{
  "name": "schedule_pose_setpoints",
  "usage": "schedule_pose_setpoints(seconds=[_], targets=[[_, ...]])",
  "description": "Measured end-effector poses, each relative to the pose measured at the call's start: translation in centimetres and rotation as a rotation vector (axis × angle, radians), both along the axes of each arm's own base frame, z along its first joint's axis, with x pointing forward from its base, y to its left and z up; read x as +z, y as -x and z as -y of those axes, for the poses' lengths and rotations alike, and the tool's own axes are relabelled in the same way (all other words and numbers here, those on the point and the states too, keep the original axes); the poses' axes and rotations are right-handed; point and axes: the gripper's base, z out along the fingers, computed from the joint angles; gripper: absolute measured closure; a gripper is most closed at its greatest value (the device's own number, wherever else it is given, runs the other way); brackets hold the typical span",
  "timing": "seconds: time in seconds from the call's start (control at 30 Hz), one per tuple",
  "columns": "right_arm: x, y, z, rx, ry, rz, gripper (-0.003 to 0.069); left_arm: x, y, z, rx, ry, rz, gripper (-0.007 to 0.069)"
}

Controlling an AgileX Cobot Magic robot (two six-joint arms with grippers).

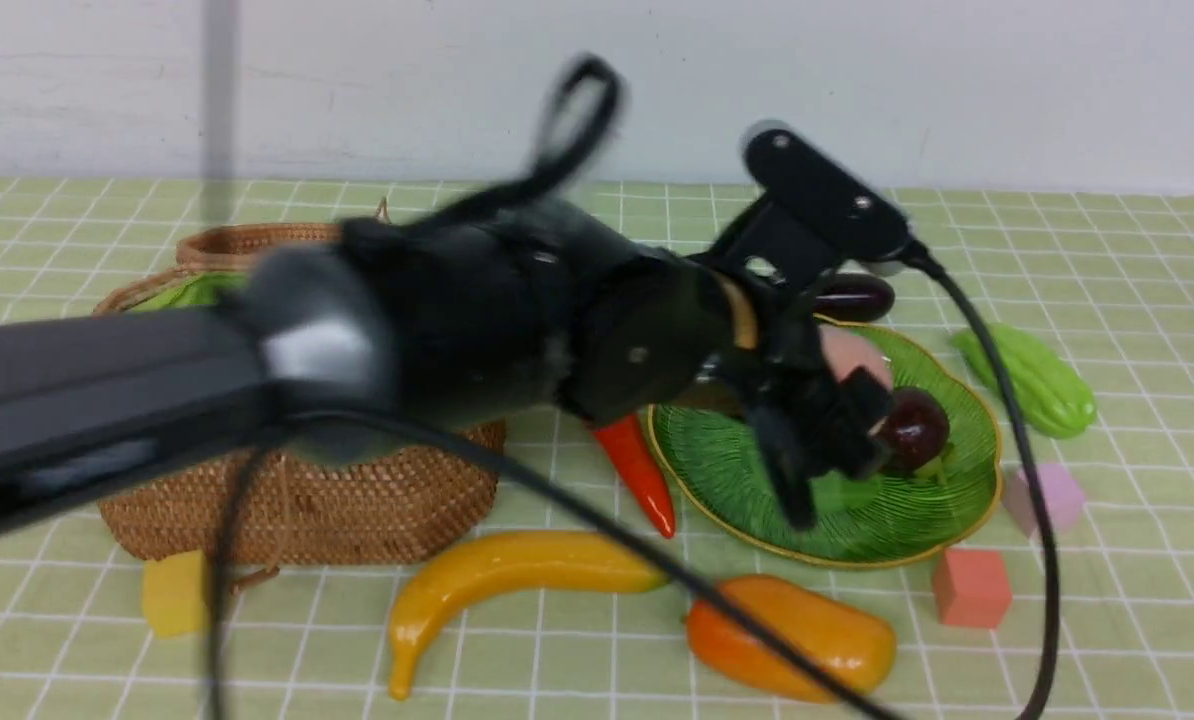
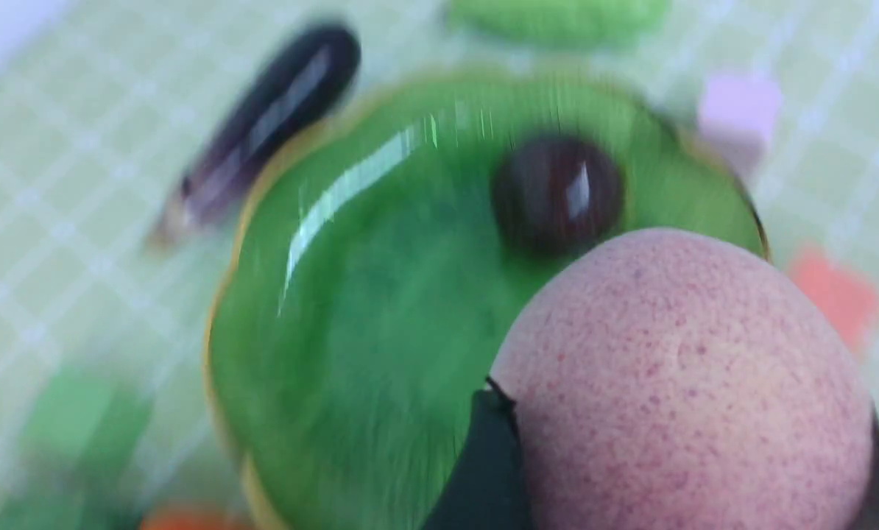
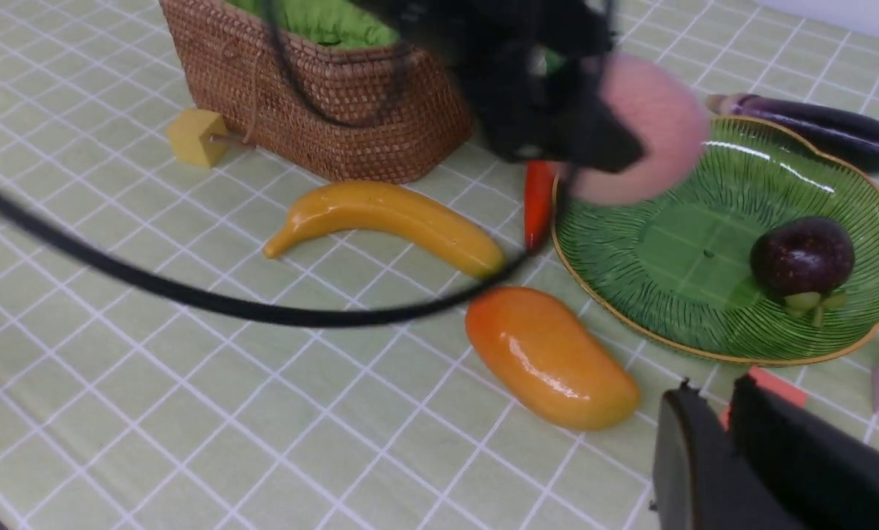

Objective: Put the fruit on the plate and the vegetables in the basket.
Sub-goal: Use the left arm to grab a peach and put it into the right plate

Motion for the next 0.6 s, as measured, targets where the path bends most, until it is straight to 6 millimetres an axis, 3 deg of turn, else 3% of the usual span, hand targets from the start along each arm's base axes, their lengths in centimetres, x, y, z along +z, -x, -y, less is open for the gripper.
schedule_pose_setpoints(seconds=[0.1,0.27,0.47,0.6], targets=[[0.0,0.0,0.0,0.0,0.0,0.001,0.0575,-2.7,-2.6,2.7,0.001,-0.007,-0.01,0.0018],[0.0,0.0,0.0,0.002,0.001,-0.005,0.0575,-5.7,-4.6,4.6,-0.002,-0.115,-0.069,0.0018],[-0.3,0.2,-0.1,0.018,0.013,-0.032,0.0575,-6.3,-5.1,4.8,-0.009,-0.185,-0.067,0.0016],[-0.3,0.2,-0.1,0.021,0.015,-0.038,0.0575,-5.9,-5.2,4.8,-0.011,-0.188,-0.051,-0.0033]])
